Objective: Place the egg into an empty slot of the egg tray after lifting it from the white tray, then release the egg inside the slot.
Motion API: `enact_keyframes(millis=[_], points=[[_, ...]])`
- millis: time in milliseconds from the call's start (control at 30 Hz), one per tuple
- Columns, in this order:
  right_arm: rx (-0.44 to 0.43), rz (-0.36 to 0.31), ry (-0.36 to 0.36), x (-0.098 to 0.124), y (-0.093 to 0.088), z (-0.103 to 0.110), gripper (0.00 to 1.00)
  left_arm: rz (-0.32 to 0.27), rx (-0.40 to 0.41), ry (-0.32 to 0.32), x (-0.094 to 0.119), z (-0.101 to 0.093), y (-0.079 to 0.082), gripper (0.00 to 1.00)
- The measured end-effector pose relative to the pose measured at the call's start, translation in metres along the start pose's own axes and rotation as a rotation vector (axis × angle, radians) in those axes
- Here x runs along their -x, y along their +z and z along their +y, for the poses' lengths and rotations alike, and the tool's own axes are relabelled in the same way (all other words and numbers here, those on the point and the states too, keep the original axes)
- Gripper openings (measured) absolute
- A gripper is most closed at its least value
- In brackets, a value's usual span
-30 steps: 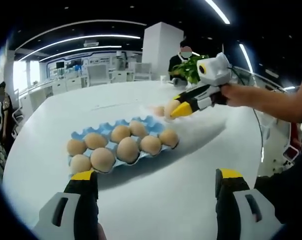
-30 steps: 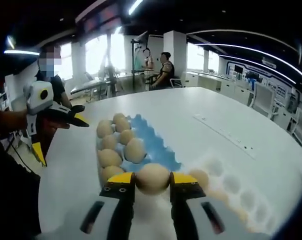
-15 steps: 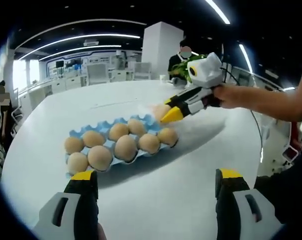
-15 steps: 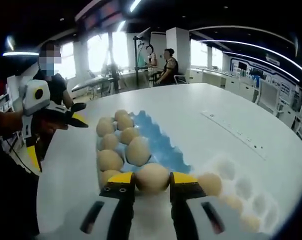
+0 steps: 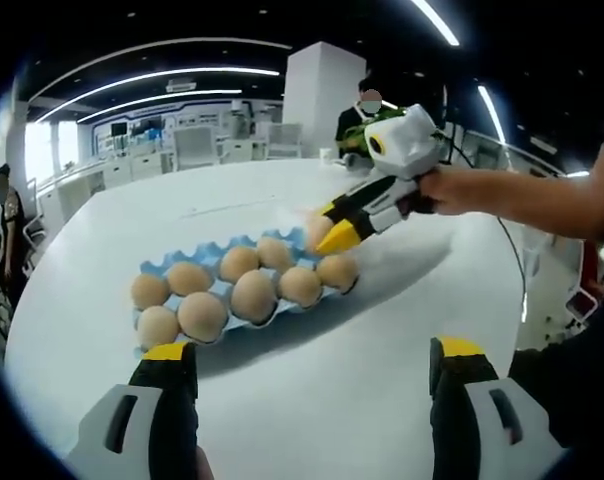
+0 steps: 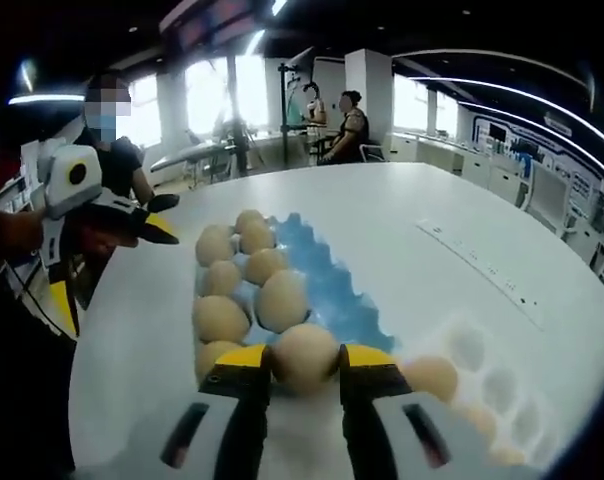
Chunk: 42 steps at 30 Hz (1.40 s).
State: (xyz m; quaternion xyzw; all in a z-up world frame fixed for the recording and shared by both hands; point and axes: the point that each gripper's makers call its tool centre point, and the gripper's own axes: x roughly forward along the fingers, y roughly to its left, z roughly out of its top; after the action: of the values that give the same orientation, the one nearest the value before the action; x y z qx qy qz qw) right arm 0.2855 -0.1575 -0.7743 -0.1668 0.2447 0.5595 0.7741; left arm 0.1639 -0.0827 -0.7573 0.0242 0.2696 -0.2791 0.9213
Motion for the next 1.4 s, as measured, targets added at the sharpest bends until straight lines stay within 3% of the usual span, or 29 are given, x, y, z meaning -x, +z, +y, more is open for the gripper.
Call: enact_keyframes(millis=[300, 500, 1133, 1300, 1400], points=[[-0.007, 0.018, 0.006, -0.006, -0.003, -0.004, 0.28, 0.005, -0.004, -0.006, -0.001, -0.001, -0.001, 0.98], [-0.058, 0.022, 0.020, -0.010, -0.005, -0.009, 0.28, 0.006, -0.004, -0.008, -0.001, -0.002, -0.002, 0.98], [-0.081, 0.023, 0.056, -0.014, -0.002, -0.007, 0.28, 0.014, -0.010, -0.013, -0.002, -0.002, -0.003, 0.98], [-0.146, 0.003, 0.066, -0.011, 0.000, -0.001, 0.28, 0.012, -0.005, -0.009, -0.001, -0.001, -0.003, 0.98], [-0.140, 0.001, 0.054, -0.010, -0.002, -0.001, 0.28, 0.016, -0.007, -0.007, 0.000, -0.001, -0.005, 0.98]])
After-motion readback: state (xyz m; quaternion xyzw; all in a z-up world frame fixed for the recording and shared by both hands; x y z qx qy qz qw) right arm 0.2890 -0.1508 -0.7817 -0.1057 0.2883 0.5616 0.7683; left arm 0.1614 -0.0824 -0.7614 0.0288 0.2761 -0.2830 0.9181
